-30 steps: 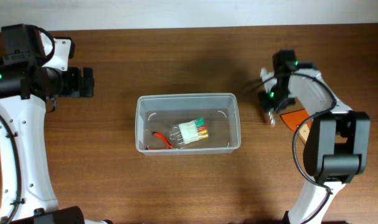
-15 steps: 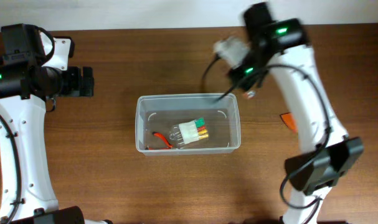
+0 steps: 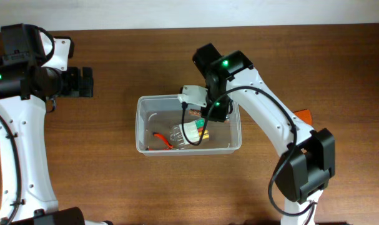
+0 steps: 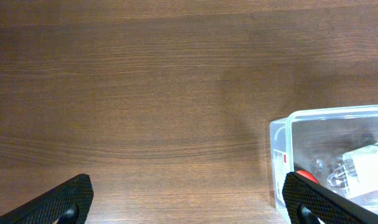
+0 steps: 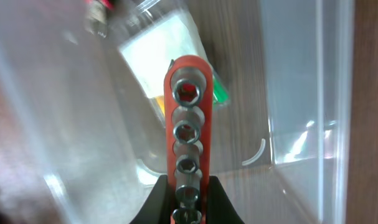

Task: Pack container
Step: 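Carry the socket rail into the box and lower it with right gripper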

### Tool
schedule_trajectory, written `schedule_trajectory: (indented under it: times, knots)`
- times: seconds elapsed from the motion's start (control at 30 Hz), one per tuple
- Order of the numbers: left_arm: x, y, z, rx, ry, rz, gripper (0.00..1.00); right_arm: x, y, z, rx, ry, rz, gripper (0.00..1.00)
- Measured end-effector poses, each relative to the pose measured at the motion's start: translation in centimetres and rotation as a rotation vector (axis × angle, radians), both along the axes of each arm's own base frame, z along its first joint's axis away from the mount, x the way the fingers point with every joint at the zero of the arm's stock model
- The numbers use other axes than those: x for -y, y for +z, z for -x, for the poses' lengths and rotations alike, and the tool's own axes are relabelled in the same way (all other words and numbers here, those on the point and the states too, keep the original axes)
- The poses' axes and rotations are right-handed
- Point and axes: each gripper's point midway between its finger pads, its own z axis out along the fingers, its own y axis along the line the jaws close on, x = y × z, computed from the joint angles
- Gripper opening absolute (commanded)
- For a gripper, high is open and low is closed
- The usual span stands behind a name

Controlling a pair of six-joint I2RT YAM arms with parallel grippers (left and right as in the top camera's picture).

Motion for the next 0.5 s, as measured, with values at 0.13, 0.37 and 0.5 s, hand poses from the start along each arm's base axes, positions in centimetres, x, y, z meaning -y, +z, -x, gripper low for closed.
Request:
schedule_trajectory:
  times: [0.13,0.37,0.5]
  knots:
    - [0.0,-0.1,0.2,-0.009,0.000,0.001,0.99,1.8,-1.9,-0.6,-0.009,-0.024,0.015,0.07]
    - [0.1,-0.4,0.6,-0.030,0.001,0.006,0.99,2.6,-2.1,-1.1,-0.005,-0.038,0.017,0.16]
    - [0.1,-0.4,0.8,-0.035,0.000,0.006,0.99,2.6,-2.1,-1.0,-0.005,-0.038,0.017,0.16]
